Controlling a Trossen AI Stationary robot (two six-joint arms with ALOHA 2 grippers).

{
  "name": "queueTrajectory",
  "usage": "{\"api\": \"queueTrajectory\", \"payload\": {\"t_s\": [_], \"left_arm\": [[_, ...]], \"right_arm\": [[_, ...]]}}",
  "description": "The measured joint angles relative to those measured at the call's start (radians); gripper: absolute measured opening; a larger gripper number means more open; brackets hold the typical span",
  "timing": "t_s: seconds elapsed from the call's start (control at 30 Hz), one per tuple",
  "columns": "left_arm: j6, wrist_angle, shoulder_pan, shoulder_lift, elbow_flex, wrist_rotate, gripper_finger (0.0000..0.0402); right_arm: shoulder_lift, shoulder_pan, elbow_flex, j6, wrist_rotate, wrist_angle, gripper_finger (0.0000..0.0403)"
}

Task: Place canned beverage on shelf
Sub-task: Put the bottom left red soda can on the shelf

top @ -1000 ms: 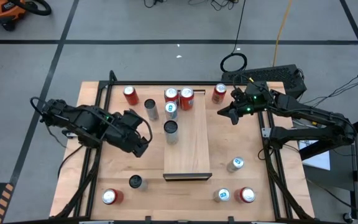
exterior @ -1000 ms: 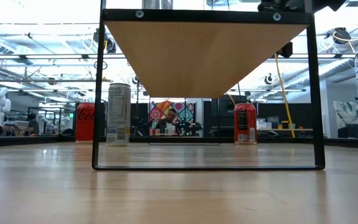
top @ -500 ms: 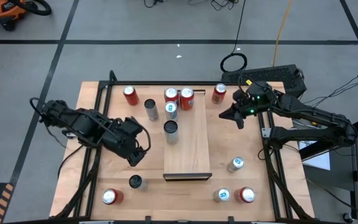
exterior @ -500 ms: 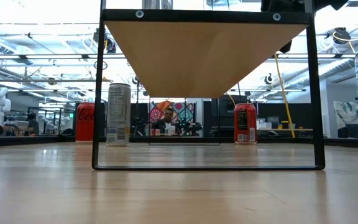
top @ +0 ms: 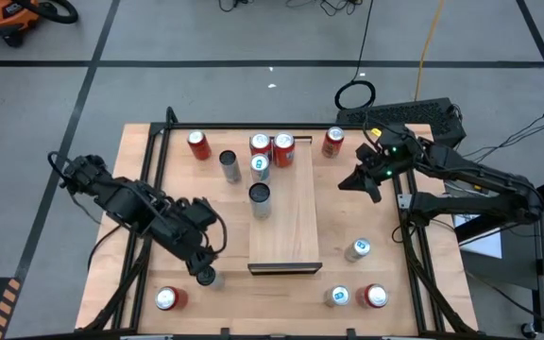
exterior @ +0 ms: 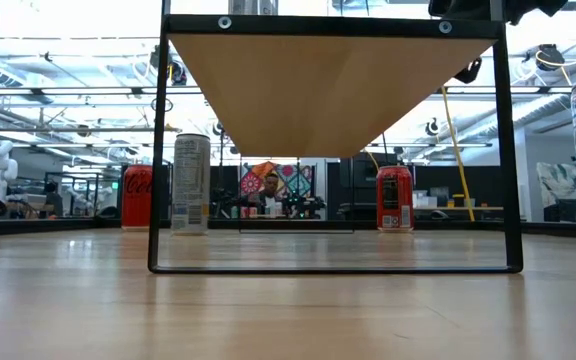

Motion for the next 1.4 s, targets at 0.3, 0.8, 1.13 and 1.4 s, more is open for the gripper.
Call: {"api": "queueTrajectory", "payload": {"t_s": [0.3, 0.8, 1.13, 1.4], "left_arm": [[-0.014, 0.04, -0.062, 0.068, 0.0, 0.164, 0.0393], [-0.05, 0.006, -0.198, 0.131, 0.0, 0.222, 0.0393], [-0.107, -0.081, -0.329, 0.131, -0.009, 0.125, 0.036], [-0.163, -0.034, -0.394, 0.129, -0.117, 0.059, 0.0354]], "right_arm": [[-0.028, 0.0, 0.0, -0.078, 0.002, -0.083, 0.0], [-0.122, 0.001, 0.0, 0.021, 0.005, -0.145, 0.0], [-0.179, 0.002, 0.0, 0.132, 0.049, -0.142, 0.0], [-0.198, 0.036, 0.0, 0.239, 0.056, -0.142, 0.0]]}}
